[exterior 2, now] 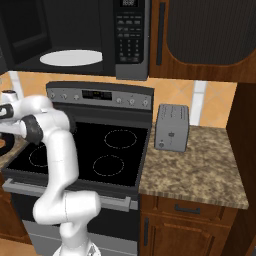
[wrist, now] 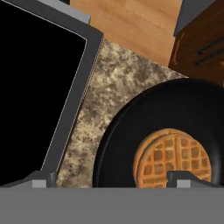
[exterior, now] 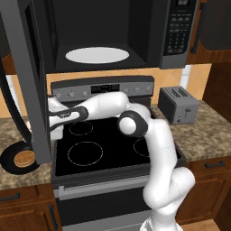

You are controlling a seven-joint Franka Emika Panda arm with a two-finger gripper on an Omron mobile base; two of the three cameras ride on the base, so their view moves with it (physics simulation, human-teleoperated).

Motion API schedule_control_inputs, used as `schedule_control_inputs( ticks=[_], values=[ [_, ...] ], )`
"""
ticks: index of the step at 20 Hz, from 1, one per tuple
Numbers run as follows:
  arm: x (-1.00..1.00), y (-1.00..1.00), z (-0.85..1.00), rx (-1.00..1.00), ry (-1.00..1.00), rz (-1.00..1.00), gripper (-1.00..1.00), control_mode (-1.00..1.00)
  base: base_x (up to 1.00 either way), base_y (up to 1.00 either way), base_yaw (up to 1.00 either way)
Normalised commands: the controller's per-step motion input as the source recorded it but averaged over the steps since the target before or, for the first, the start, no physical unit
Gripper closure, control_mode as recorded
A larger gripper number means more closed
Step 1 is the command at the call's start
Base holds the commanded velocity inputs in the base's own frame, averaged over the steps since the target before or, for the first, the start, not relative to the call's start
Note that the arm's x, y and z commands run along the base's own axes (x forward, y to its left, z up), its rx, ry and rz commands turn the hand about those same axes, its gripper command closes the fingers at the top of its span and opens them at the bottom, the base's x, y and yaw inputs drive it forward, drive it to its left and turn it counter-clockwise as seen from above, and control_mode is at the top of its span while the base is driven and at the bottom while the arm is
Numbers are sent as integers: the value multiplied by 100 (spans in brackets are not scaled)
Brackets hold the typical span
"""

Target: Open the microwave, place the bowl with waffle inside the microwave, then close the microwave door and turn it on.

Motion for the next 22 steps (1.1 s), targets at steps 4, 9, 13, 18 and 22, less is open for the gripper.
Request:
schedule_control_inputs(
  ticks=[4,9,13,18,22],
  values=[
    [0,12,-30,-4,0,0,-100,-100,0,0,0],
    [0,4,-31,-4,0,0,-100,-100,0,0,0],
    [0,0,-32,-1,-2,0,-100,-100,0,0,0],
    [0,0,-34,-1,-3,0,-100,-100,0,0,0],
    [0,0,-33,-2,-4,0,-100,-100,0,0,0]
  ],
)
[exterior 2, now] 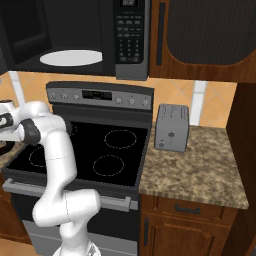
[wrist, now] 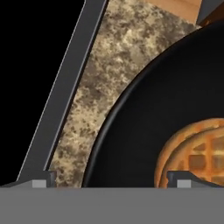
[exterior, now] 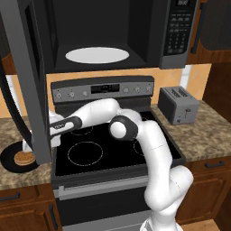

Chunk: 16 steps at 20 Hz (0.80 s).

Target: Open the microwave, place the bowl with waffle inside the microwave, then close the microwave door and turn it on.

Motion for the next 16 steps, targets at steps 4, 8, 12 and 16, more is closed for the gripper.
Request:
schedule_control_inputs(
  ticks=[4,8,12,16],
  values=[
    [0,7,-27,-3,-2,0,100,-100,0,0,0],
    [-2,2,-24,-1,-4,0,100,-100,0,0,0],
    [-21,-7,-18,0,-13,0,100,-100,0,0,0],
    [-26,-15,-14,1,-13,-1,100,-100,0,0,0]
  ],
)
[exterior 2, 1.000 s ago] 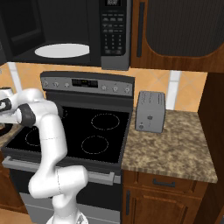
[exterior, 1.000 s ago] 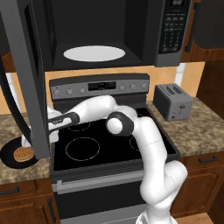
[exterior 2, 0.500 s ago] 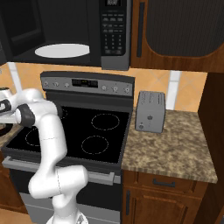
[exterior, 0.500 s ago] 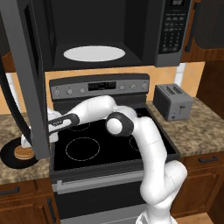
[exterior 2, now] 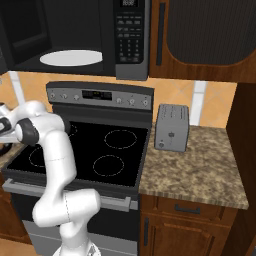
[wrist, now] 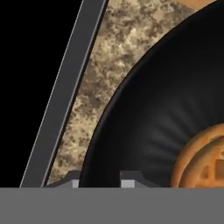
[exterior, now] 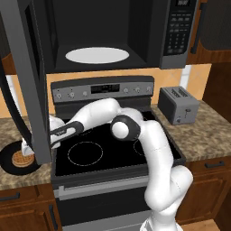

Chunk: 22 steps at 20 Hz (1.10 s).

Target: Open the microwave, place the bowl with waffle inside the microwave, then close the microwave door and turn it on.

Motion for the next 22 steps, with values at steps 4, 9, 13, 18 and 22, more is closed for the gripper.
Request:
schedule_control_inputs(
  ticks=[4,9,13,18,22],
  values=[
    [-33,-27,-7,5,-15,-1,100,-100,0,0,0],
    [-34,-84,9,19,-23,-8,100,-100,0,0,0],
    [-17,-100,43,28,-13,-13,100,-100,0,0,0],
    [-8,-100,94,34,-3,-12,100,-100,0,0,0],
    [-24,-100,100,25,1,-12,100,-100,0,0,0]
  ],
)
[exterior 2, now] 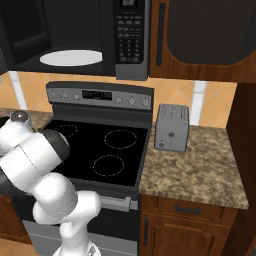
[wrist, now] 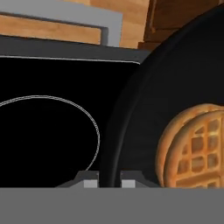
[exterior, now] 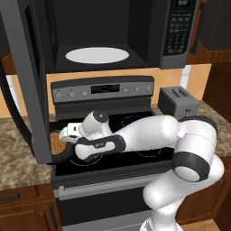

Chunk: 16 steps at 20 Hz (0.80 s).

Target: Open the microwave, place the bowl with waffle inside the microwave, then close the microwave door and turn it on.

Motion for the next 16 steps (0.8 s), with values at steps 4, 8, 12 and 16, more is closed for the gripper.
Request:
schedule_control_inputs(
  ticks=[4,8,12,16],
  values=[
    [-31,-100,100,20,11,-16,100,-100,0,0,0],
    [-35,-100,100,13,19,-20,100,-100,0,0,0],
    [-47,-100,100,3,29,-24,100,-100,0,0,0],
    [-49,-100,100,0,40,-28,100,-100,0,0,0]
  ],
)
